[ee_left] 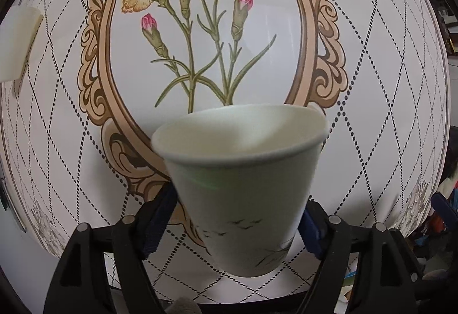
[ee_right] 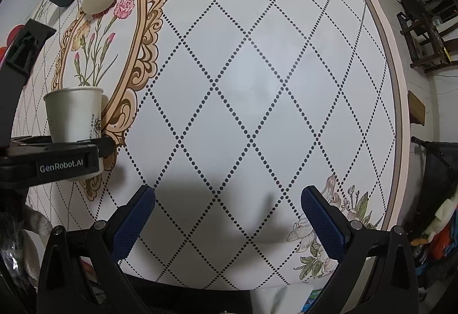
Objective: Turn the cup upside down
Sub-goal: 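Carry the cup with the left gripper and set it upright on the flower oval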
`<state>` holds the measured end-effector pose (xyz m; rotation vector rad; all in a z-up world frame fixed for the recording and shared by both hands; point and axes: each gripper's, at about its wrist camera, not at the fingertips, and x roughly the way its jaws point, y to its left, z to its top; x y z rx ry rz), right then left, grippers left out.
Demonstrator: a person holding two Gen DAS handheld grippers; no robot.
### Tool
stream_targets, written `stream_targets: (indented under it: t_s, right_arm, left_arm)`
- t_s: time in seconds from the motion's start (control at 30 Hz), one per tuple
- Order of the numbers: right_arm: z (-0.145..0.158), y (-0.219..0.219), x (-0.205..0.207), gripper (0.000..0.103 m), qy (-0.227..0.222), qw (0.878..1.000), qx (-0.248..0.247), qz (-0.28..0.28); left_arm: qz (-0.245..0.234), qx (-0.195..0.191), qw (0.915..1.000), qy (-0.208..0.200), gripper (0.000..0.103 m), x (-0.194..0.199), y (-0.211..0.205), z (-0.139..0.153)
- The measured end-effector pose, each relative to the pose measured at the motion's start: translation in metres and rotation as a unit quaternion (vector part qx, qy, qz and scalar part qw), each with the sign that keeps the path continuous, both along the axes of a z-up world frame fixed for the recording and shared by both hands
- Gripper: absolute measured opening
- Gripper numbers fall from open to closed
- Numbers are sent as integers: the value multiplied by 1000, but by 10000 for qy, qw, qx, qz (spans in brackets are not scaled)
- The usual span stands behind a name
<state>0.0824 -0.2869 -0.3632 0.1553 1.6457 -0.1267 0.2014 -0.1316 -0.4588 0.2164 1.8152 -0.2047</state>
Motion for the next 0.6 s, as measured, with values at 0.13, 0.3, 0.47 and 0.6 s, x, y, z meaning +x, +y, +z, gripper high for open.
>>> stream_targets:
  t_s: [0.13,0.3,0.47,0.6]
  right_arm:
    - [0,0,-2,103,16,10000,-6,9]
    - [-8,7,3,103,27,10000,-35,18]
    - [-7,7,1,103,-27,10000,-17,27]
    - [-3,9,-1,103,-41,10000,3,12]
  left_arm:
    - [76,-39,10000,16,79,-16,13,-7]
    - [150,-107,9998,32,79,-29,29,2]
    - [213,-279,9994,1,79,-49,43,15]
    - [228,-340,9991,-94,79,-62,51,27]
